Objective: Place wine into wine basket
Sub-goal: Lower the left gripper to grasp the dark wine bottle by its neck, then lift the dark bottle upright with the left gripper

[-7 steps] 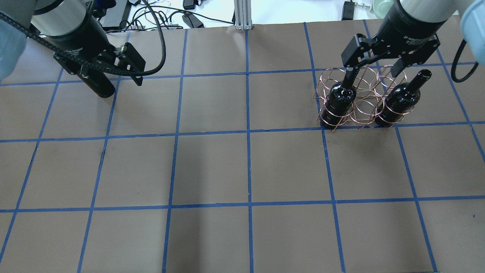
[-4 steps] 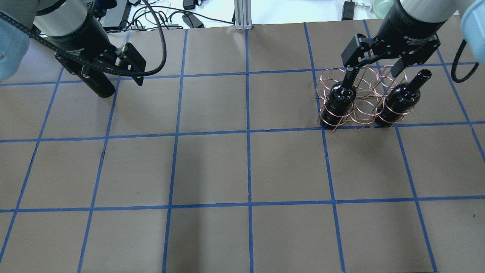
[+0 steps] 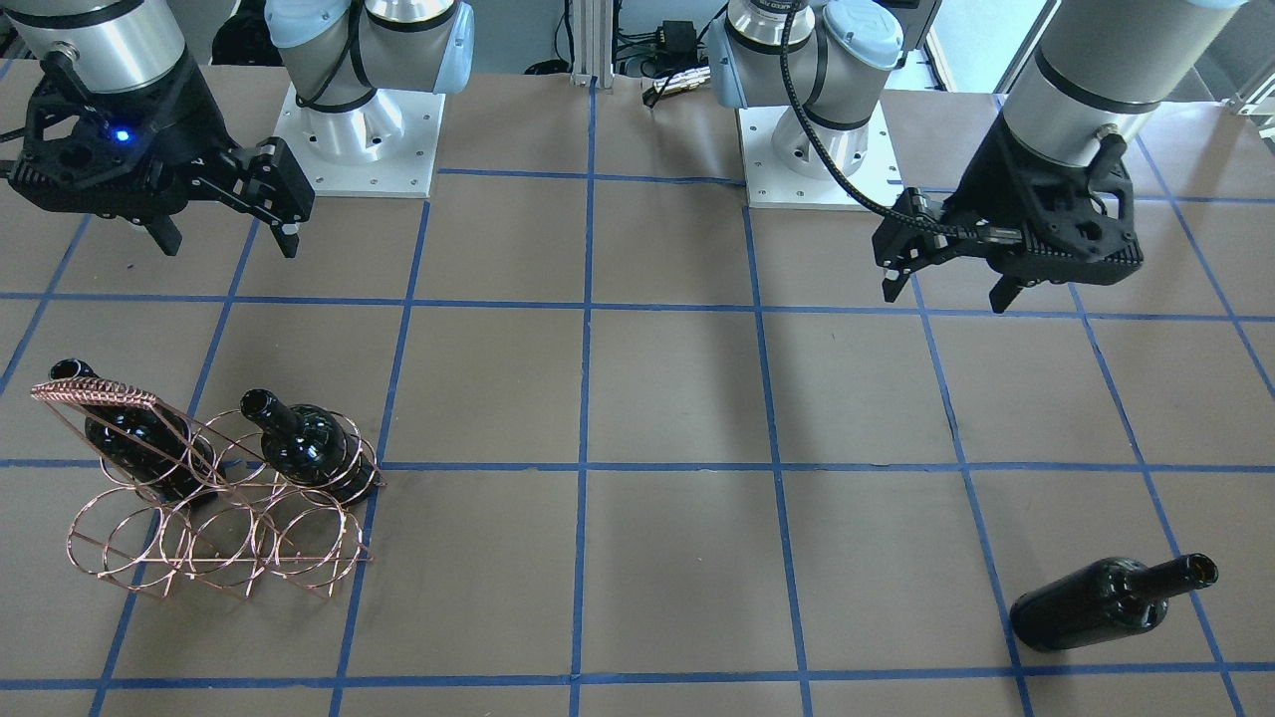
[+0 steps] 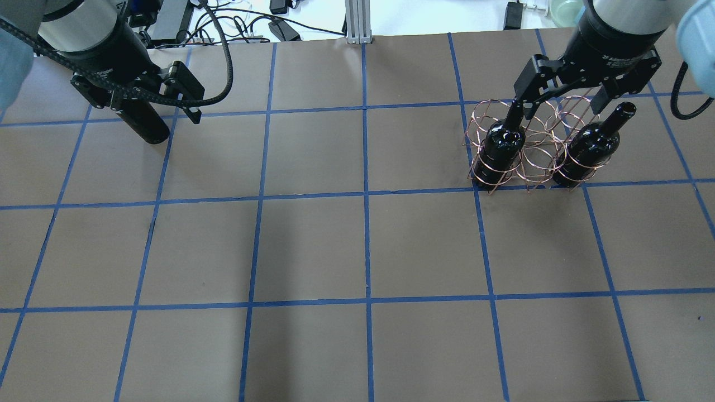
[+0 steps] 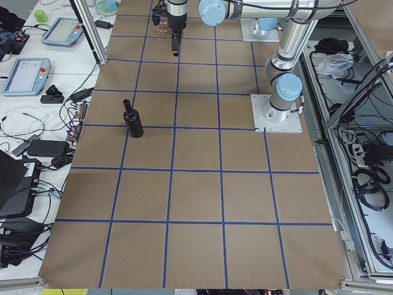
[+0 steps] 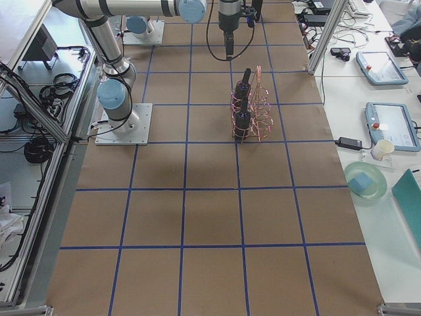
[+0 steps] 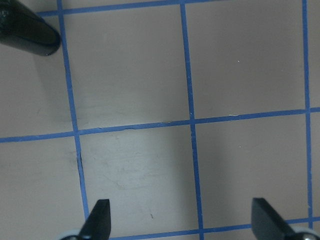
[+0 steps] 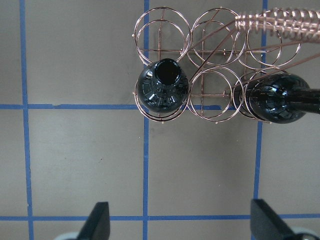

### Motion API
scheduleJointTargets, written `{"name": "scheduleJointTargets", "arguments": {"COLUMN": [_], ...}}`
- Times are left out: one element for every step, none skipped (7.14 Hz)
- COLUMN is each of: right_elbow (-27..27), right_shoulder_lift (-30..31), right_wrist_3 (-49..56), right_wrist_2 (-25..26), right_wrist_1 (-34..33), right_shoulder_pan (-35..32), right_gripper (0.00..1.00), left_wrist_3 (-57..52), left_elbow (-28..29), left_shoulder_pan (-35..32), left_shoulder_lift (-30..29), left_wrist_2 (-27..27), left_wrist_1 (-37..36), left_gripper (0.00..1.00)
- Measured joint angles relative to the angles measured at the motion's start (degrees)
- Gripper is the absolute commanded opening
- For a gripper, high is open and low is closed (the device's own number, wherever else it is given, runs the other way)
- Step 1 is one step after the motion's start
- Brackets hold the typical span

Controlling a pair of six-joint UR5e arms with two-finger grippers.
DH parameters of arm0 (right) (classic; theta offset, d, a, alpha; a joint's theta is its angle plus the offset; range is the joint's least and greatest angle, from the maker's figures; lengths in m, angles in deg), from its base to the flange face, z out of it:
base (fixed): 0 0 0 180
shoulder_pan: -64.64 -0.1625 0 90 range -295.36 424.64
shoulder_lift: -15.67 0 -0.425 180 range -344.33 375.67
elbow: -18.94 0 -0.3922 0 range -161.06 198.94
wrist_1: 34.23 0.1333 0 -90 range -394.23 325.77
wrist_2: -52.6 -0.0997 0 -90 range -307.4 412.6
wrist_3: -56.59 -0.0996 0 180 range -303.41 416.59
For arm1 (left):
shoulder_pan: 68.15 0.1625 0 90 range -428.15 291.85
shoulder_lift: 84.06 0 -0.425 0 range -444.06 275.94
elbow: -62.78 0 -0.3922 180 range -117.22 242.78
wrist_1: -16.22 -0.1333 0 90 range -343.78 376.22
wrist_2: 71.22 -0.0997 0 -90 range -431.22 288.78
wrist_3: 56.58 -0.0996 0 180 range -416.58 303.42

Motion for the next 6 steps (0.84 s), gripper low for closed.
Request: {"name": "scheduleJointTargets", "arguments": {"right_elbow": [0.01,0.02,0.04,0.06,0.07,0.10], "right_shoulder_lift": [-0.03,-0.05,-0.03,0.00,-0.03,-0.08], "right_wrist_3": [0.12,0.47,0.44,0.02,-0.20,-0.28], "right_wrist_2": [0.09,0.09,-0.03,-0.10,-0.05,0.00], "right_wrist_1": [-0.22,-0.51,-0.64,-0.83,-0.96,-0.77], "right_shoulder_pan": [0.01,0.05,0.06,0.04,0.02,0.00], "right_gripper": [1.00,1.00,1.00,1.00,1.00,1.00], "left_wrist_3": [-4.48,-8.67,-11.86,-14.49,-16.63,-18.25], "left_elbow": [1.66,4.14,6.67,8.46,9.96,11.93], "left_shoulder_pan": [2.92,5.28,7.44,9.55,11.20,12.15], "left_shoulder_lift": [-1.56,-3.78,-6.36,-9.06,-11.77,-14.49], "left_wrist_2": [0.06,0.06,0.15,0.42,0.75,0.91], "left_wrist_1": [-0.48,-0.81,-1.43,-2.83,-4.37,-5.34], "left_gripper": [1.00,1.00,1.00,1.00,1.00,1.00]}}
